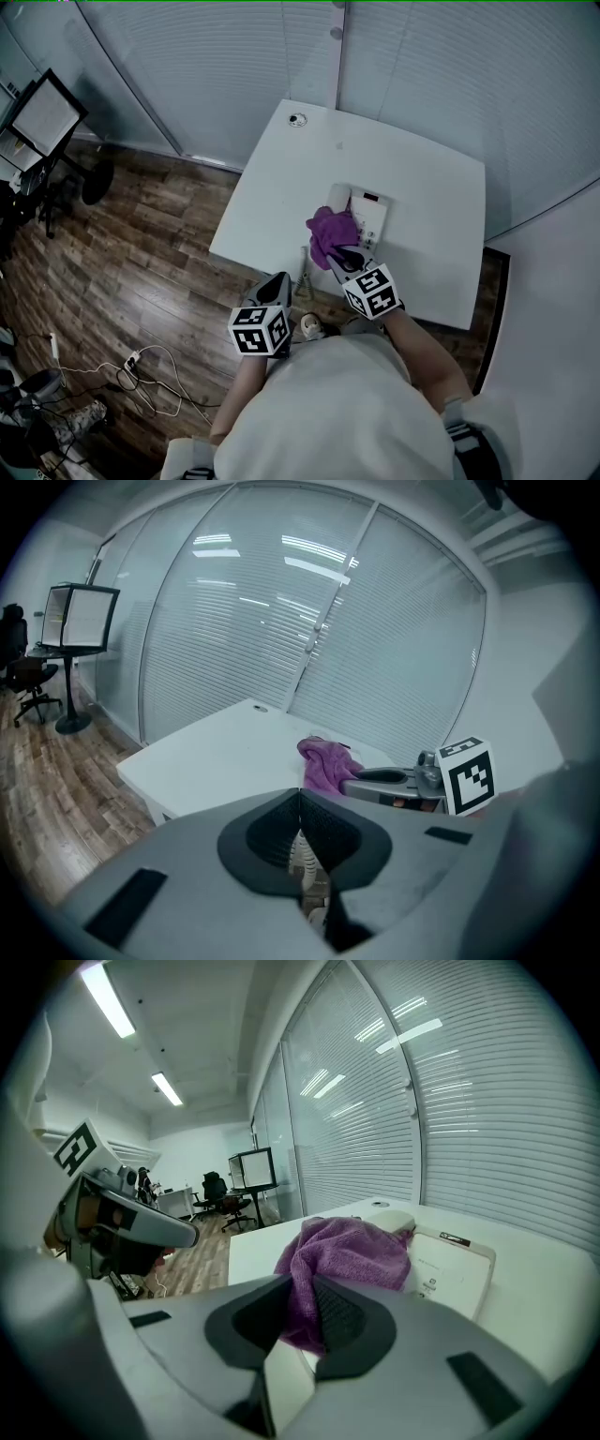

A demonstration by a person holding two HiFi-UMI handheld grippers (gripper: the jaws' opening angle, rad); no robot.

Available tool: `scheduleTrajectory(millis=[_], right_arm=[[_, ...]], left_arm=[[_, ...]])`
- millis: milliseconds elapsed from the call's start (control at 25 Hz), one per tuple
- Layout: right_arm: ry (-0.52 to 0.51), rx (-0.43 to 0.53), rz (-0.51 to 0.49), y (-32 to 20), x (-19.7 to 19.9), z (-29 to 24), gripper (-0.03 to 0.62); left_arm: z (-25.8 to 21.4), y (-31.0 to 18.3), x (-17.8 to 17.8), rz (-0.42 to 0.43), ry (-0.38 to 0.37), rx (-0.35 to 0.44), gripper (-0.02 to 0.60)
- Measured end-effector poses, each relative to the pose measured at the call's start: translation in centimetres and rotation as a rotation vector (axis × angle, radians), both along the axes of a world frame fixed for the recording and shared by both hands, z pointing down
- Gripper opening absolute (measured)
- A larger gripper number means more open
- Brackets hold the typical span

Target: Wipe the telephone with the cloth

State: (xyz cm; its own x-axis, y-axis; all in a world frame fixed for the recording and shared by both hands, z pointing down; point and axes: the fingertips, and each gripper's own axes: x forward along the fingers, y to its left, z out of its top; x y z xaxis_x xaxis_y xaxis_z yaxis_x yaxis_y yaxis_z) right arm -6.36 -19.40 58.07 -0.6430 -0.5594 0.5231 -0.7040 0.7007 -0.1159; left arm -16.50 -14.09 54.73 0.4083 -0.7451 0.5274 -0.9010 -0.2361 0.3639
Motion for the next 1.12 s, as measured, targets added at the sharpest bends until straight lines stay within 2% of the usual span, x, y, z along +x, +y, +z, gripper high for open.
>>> scheduleTrajectory(millis=[720,1120], right_arm=[[-0.015,-0.085,-0.05,3.6,-1.6,2.0,0.08],[-0.039,-0.081,-0.051,4.3,-1.8,1.5,0.08]], left_arm=[[0.1,1.1,-0.5,-0.02,0.011,-0.003,0.021],[0.1,1.0,-0.4,-0.02,0.013,0.0,0.021]])
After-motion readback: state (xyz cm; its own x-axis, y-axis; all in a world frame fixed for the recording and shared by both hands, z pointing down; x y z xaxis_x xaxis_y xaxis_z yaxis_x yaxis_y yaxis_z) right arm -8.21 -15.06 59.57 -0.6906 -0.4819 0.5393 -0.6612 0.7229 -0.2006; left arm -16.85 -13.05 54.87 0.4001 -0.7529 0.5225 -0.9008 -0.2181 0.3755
